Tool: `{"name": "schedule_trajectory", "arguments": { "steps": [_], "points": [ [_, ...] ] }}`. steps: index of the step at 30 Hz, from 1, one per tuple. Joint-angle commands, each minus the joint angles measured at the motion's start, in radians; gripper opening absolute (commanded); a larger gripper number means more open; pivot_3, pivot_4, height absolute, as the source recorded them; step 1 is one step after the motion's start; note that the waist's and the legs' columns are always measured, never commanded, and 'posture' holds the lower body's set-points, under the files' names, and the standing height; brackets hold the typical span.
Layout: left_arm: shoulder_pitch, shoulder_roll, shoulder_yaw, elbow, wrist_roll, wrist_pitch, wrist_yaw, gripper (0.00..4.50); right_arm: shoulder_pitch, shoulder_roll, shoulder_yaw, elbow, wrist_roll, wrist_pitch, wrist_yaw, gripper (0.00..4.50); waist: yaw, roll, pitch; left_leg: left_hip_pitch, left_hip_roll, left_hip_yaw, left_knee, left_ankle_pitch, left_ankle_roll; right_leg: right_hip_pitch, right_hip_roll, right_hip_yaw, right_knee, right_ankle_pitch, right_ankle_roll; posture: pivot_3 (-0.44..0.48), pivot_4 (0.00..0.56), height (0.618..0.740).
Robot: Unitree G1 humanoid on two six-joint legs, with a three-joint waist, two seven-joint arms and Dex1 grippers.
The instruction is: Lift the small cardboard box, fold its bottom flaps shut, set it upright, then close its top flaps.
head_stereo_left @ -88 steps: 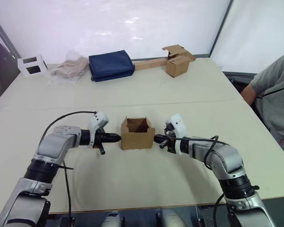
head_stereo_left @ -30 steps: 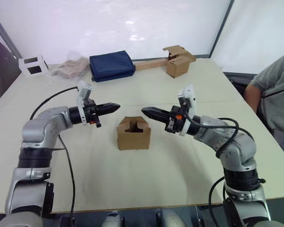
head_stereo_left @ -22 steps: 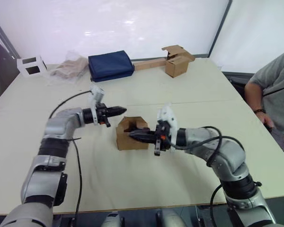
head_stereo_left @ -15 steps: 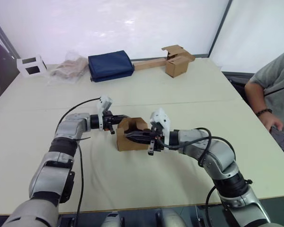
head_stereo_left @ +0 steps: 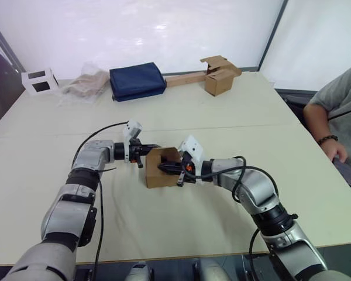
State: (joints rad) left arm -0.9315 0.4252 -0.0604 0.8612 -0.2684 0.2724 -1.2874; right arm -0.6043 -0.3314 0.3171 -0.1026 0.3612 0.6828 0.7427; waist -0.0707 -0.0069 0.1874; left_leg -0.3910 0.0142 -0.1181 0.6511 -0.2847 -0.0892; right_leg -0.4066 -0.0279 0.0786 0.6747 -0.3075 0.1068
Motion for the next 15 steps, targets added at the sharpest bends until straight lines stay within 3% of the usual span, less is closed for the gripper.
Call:
{"name": "schedule_trajectory", "arguments": {
  "steps": [1, 7, 15],
  "points": [
    [-0.003, 0.019, 0.03, -0.06, -0.01, -0.004, -0.014, 0.1, 0.006, 0.006, 0.017, -0.006, -0.021, -0.012, 0.009, 0.0, 0.0, 0.0, 0.0, 0.0, 0.0, 0.0, 0.0, 0.0, 0.0, 0.0, 0.0, 0.0, 0.0, 0.0, 0.0, 0.0, 0.15, 0.74],
    [0.039, 0.072, 0.072, -0.244, -0.069, 0.098, -0.029, 0.1, 0.007, 0.018, -0.004, -0.007, -0.02, -0.013, 0.011, 0.0, -0.001, 0.0, 0.0, 0.0, 0.0, 0.0, 0.0, 0.0, 0.0, 0.0, 0.0, 0.0, 0.0, 0.0, 0.0, 0.0, 0.15, 0.74],
    [0.206, 0.172, 0.126, -0.697, -0.23, 0.362, -0.005, 0.1, 0.01, 0.024, -0.026, -0.014, -0.016, -0.003, 0.009, 0.0, 0.0, 0.0, 0.0, 0.0, 0.0, 0.0, 0.0, 0.0, 0.0, 0.0, 0.0, 0.0, 0.001, 0.0, 0.0, 0.0, 0.15, 0.74]
  ]
}}
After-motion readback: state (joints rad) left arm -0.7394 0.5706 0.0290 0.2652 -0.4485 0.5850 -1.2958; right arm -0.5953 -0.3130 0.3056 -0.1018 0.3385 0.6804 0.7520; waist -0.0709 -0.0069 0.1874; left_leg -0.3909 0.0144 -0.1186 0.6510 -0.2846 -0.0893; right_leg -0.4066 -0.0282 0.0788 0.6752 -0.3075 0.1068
